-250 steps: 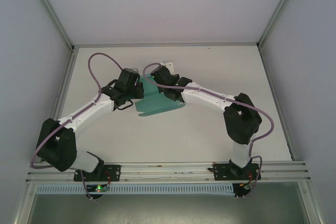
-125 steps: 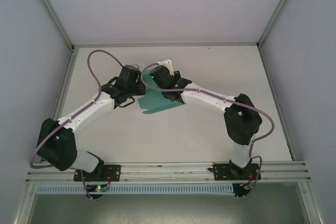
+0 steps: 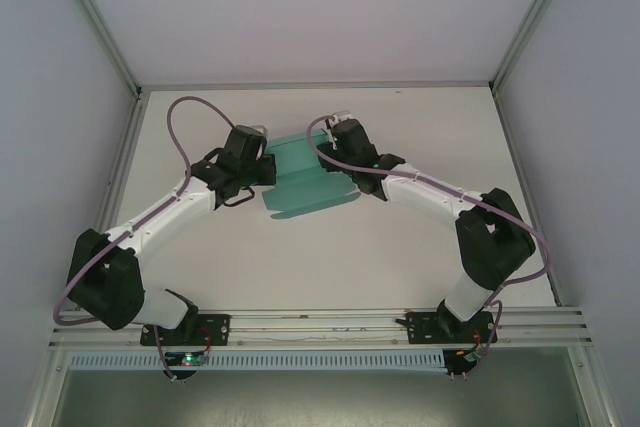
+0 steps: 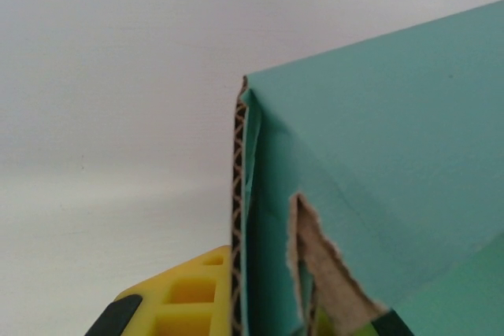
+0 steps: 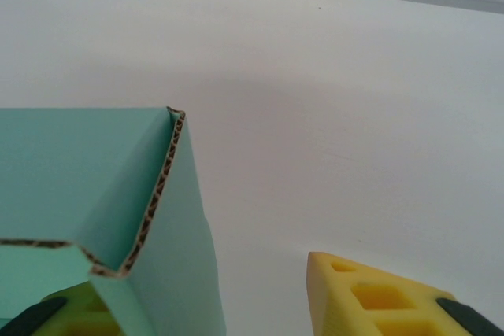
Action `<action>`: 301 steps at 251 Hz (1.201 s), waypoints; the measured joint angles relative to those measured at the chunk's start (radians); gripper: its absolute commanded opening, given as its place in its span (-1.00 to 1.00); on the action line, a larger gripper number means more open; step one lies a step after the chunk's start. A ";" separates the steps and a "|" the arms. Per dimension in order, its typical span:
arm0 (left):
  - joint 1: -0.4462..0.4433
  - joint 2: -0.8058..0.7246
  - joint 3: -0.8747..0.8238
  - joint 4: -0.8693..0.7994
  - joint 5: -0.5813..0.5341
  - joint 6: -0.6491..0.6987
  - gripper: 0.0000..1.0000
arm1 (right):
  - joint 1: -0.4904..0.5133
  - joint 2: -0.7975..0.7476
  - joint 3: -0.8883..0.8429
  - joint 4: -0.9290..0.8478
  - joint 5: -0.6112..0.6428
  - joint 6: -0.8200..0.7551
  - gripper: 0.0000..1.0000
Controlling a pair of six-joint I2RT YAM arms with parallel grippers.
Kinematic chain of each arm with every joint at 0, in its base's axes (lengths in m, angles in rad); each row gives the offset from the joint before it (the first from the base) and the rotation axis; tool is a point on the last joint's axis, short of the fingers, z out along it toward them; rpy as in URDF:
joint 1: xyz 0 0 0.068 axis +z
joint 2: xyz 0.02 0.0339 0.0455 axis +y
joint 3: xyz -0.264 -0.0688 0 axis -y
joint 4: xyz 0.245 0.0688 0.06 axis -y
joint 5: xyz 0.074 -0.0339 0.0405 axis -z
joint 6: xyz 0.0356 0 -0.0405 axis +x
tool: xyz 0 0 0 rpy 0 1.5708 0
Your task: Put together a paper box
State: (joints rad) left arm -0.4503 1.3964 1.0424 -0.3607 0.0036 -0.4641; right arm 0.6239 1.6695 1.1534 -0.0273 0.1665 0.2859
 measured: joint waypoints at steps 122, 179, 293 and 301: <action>0.008 -0.025 -0.006 -0.024 -0.042 0.003 -1.00 | -0.042 0.002 -0.002 0.025 -0.222 0.042 0.06; 0.008 -0.025 -0.006 -0.029 -0.042 0.003 -1.00 | -0.052 0.005 -0.003 0.025 -0.283 0.057 -0.13; 0.014 -0.024 -0.006 -0.048 -0.065 -0.001 -1.00 | -0.018 0.087 0.101 -0.076 -0.206 0.078 -0.16; 0.014 -0.023 -0.006 -0.048 -0.065 -0.002 -1.00 | -0.014 0.090 0.109 -0.087 -0.195 0.080 -0.13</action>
State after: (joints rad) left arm -0.4366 1.3735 1.0359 -0.4088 -0.0612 -0.4660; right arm 0.6098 1.7599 1.2621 -0.1146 -0.0284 0.3660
